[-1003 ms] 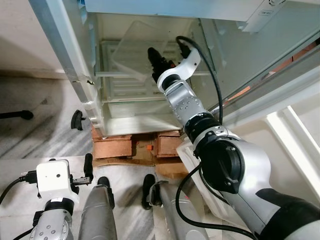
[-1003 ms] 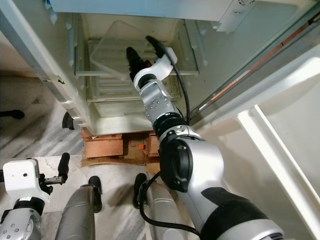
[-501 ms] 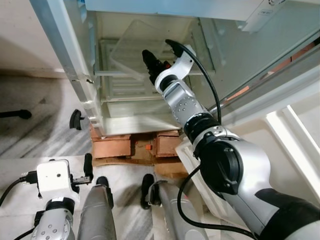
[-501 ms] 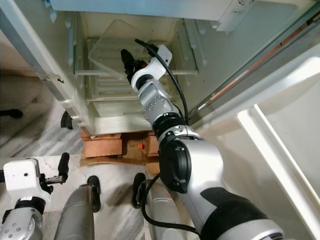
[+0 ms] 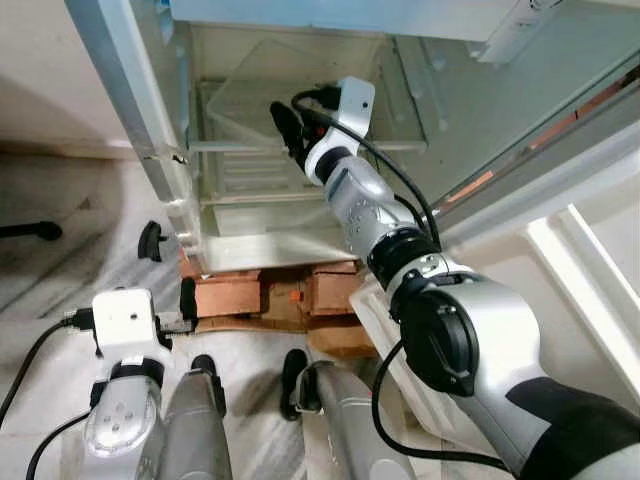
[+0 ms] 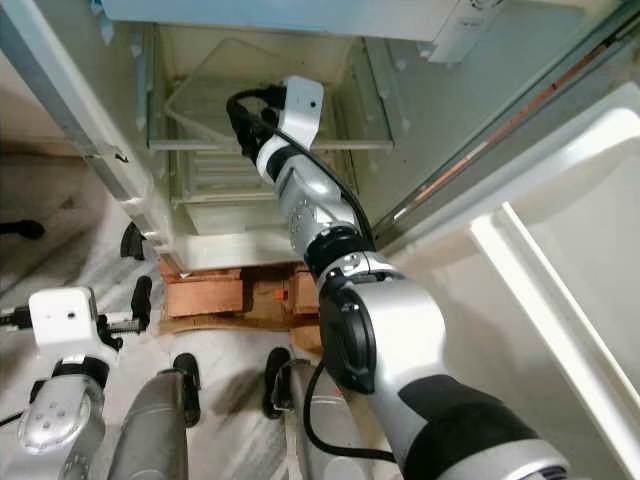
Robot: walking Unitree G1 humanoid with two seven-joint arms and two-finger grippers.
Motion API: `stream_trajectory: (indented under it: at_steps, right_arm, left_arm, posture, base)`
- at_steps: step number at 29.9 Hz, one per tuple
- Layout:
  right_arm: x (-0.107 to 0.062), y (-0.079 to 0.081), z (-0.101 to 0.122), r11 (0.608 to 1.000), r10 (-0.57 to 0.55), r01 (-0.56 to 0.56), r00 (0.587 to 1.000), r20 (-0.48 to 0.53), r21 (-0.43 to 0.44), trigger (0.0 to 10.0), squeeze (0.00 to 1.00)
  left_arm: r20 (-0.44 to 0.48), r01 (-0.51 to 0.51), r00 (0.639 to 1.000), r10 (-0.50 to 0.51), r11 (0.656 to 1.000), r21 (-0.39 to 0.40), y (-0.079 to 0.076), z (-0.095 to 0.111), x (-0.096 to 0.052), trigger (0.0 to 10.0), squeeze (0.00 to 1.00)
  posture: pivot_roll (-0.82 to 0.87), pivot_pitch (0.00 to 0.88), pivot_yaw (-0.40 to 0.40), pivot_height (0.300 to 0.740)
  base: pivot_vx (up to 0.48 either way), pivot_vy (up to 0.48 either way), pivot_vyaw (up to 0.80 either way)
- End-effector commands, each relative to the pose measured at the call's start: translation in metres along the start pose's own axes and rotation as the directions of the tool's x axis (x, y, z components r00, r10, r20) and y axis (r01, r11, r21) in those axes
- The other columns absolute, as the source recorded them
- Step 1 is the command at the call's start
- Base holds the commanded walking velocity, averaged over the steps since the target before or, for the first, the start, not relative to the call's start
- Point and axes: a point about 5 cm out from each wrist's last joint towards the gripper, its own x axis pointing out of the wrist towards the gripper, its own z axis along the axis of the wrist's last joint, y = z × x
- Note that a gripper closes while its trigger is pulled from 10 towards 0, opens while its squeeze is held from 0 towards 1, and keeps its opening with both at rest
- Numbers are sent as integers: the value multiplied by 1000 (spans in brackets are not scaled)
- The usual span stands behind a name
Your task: Restocking fridge
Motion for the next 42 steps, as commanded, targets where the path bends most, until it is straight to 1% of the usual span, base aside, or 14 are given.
stream_trajectory:
  at_steps: [1,3,10,14,16,20,22,23,28,30,31,32,38,42]
  right_arm:
    - [-4,-11,-6,999,-25,24,999,-19,-32,10000,0]
    - [-7,-18,-10,996,-50,46,997,-51,-81,10000,0]
    - [-11,-28,-11,990,-70,62,996,-58,-123,10000,0]
    - [-15,-41,-1,987,-55,53,998,-10,-149,10000,0]
    - [-16,-43,-1,986,-50,49,999,-3,-157,10000,0]
    - [-25,-57,0,982,-14,18,1000,24,-186,10000,0]
    - [-32,-65,-3,982,-1,8,999,33,-191,10000,0]
    - [-41,-74,-8,979,7,2,999,45,-202,10000,0]
    - [-60,-83,-22,975,14,1,998,66,-223,10000,0]
    - [-79,-86,-30,971,33,-9,995,94,-239,10000,0]
    - [-79,-86,-30,971,33,-9,995,94,-239,10000,0]
    - [-96,-90,-36,966,30,-4,995,96,-260,10000,0]
    - [-123,-100,-44,963,-58,85,992,113,-254,10000,0]
    - [-140,-97,-49,955,-94,124,988,120,-270,10000,0]
  left_arm:
    - [-33,-6,999,6,1000,4,0,-9,-2,10000,0]
    - [-21,3,1000,-3,1000,4,-2,-8,4,10000,0]
    - [2,19,1000,-19,1000,8,-5,-6,16,10000,0]
    - [45,23,999,-24,1000,15,-4,1,29,10000,0]
    - [47,23,999,-24,1000,16,-4,1,31,10000,0]
    - [64,28,998,-30,999,26,-4,1,36,10000,0]
    - [69,35,997,-37,999,28,-5,1,39,10000,0]
    - [79,46,996,-49,998,31,-7,1,42,10000,0]
    - [104,68,992,-72,997,39,-10,1,47,10000,0]
    - [118,83,989,-88,995,47,-13,2,48,10000,0]
    - [118,83,989,-88,995,47,-13,2,48,10000,0]
    - [130,100,986,-107,993,61,-16,4,50,10000,0]
    - [146,140,978,-151,986,86,-19,7,63,10000,0]
    - [158,170,970,-185,980,106,-24,7,66,10000,0]
  posture:
    - [209,255,-222,740]
    - [206,230,-214,740]
    - [200,203,-205,740]
    - [197,170,-194,740]
    - [195,161,-192,740]
    - [180,132,-186,740]
    - [161,107,-181,740]
    - [147,90,-172,740]
    - [117,56,-142,740]
    - [95,41,-114,740]
    - [95,41,-114,740]
    - [82,23,-98,740]
    - [50,0,-58,740]
    - [38,0,-39,740]
  base:
    - [0,0,0]
    - [0,0,0]
    - [0,0,0]
    - [0,0,0]
    - [0,0,0]
    - [0,0,0]
    - [0,0,0]
    - [0,0,0]
    - [0,0,0]
    - [0,0,0]
    - [0,0,0]
    - [0,0,0]
    - [0,0,0]
    - [0,0,0]
